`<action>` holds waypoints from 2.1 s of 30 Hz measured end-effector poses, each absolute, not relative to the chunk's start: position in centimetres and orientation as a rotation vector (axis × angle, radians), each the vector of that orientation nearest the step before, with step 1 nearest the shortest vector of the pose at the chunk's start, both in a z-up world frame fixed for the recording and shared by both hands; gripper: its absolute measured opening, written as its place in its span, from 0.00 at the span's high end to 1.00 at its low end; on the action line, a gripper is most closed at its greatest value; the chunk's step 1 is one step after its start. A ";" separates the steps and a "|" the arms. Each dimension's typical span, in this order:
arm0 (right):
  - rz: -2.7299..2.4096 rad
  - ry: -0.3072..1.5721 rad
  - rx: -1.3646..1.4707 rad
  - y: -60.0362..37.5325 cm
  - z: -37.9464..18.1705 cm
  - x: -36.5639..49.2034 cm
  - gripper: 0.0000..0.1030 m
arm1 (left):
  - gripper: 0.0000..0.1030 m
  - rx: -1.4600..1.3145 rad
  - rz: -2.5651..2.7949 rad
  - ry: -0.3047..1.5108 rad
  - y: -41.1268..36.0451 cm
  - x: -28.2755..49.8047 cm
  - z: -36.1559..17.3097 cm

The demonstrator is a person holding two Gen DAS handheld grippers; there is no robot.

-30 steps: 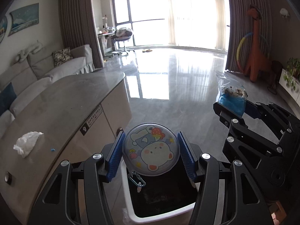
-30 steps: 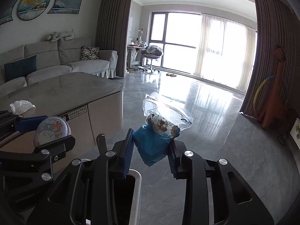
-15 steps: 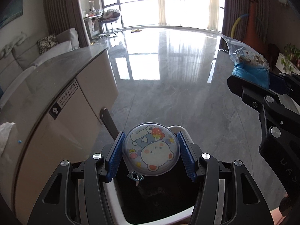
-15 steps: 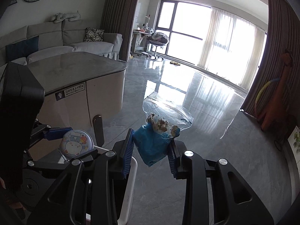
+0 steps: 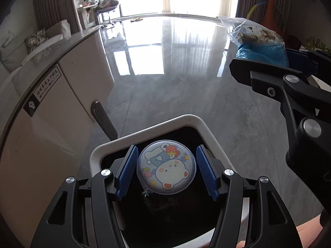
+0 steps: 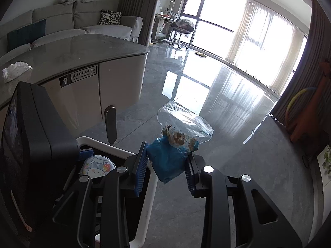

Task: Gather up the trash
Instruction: 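Carry the tin lid and plastic bag over the white trash bin, then open the left gripper then the right gripper to drop both items into the bin, then move both tools back to the table toward the tape roll and tissue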

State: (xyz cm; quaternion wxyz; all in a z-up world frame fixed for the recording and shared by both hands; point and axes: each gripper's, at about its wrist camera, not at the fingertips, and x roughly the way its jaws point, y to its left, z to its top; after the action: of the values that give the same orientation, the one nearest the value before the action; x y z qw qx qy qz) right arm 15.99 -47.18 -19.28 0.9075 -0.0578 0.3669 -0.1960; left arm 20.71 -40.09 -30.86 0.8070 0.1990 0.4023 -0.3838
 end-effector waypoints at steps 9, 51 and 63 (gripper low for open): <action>-0.398 0.780 -0.135 -46.8 -19.6 16.6 0.67 | 0.04 0.450 -0.800 0.881 -39.3 21.7 -31.6; -0.252 1.099 -0.184 -44.5 -26.8 20.9 0.04 | 0.04 0.380 -0.587 0.698 -30.6 21.4 -22.4; -0.289 0.864 -0.082 -44.1 -20.5 20.4 0.04 | 0.04 0.331 -0.527 0.620 -27.3 20.9 -19.4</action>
State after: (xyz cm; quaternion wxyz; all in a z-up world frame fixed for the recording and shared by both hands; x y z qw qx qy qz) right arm 20.37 -44.12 -20.51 0.8973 -0.0397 0.4169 -0.1395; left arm 20.88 -27.30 -19.44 0.9051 0.1604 0.3001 -0.2549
